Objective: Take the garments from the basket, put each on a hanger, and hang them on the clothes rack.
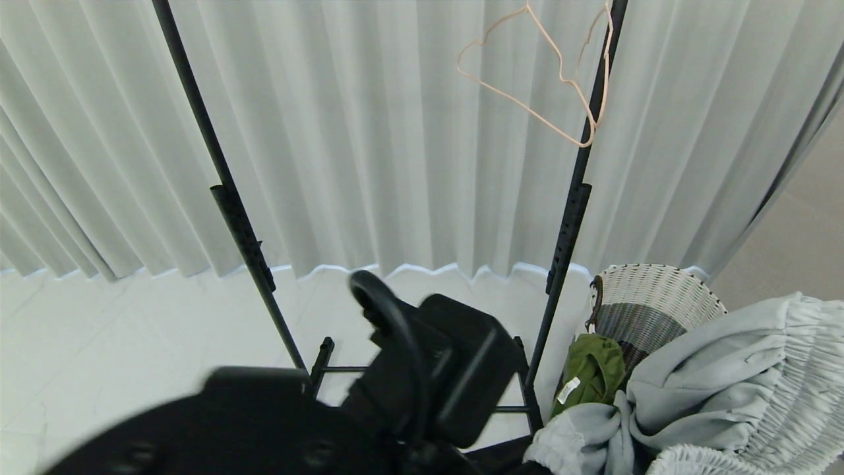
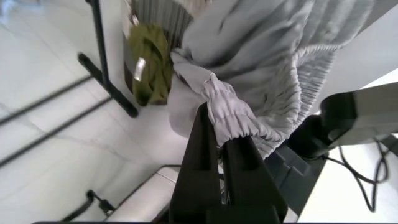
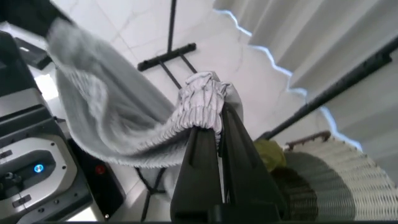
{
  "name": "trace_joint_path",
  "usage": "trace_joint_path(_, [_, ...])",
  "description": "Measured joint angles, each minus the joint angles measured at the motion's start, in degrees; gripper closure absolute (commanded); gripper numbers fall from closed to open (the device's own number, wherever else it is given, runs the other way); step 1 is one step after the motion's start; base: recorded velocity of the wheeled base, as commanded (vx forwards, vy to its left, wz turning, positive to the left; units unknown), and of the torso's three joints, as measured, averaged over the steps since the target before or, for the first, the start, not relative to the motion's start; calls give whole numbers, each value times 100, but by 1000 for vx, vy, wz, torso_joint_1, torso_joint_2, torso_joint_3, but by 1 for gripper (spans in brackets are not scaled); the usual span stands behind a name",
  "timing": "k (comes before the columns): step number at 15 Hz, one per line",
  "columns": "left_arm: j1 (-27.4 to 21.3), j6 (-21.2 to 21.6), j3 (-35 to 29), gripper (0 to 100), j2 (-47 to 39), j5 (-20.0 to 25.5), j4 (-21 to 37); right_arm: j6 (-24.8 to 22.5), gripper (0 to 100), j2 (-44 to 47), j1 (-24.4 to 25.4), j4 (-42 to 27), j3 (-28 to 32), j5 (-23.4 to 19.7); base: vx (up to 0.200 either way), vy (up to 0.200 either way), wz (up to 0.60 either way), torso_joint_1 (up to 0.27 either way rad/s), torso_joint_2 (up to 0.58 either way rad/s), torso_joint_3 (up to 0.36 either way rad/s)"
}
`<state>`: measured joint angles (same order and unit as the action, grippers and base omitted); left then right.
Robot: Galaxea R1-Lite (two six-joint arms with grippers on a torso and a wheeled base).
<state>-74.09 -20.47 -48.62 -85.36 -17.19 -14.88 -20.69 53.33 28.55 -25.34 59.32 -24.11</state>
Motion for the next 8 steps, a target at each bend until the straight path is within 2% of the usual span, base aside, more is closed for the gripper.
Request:
trace_joint_path(3, [12,277,-9,100,896,-88,503,2,100,286,265,17,379,20,0,0,0,0,0,0])
trace_joint_path(4, [84,503,-30,100,1243,-95,666,6,100,446,343,63,575,46,0,0,0,0,0,0])
trace_joint_path(7, [834,1100,-185,100,1836,-87,811,24,100,1009,491,416,1061,149,0,0,0,0,0,0])
trace_joint_path(8, [1129,1224,-444,100,1943,-65,824,38,100,1229,549,556,1259,213,0,0,0,0,0,0])
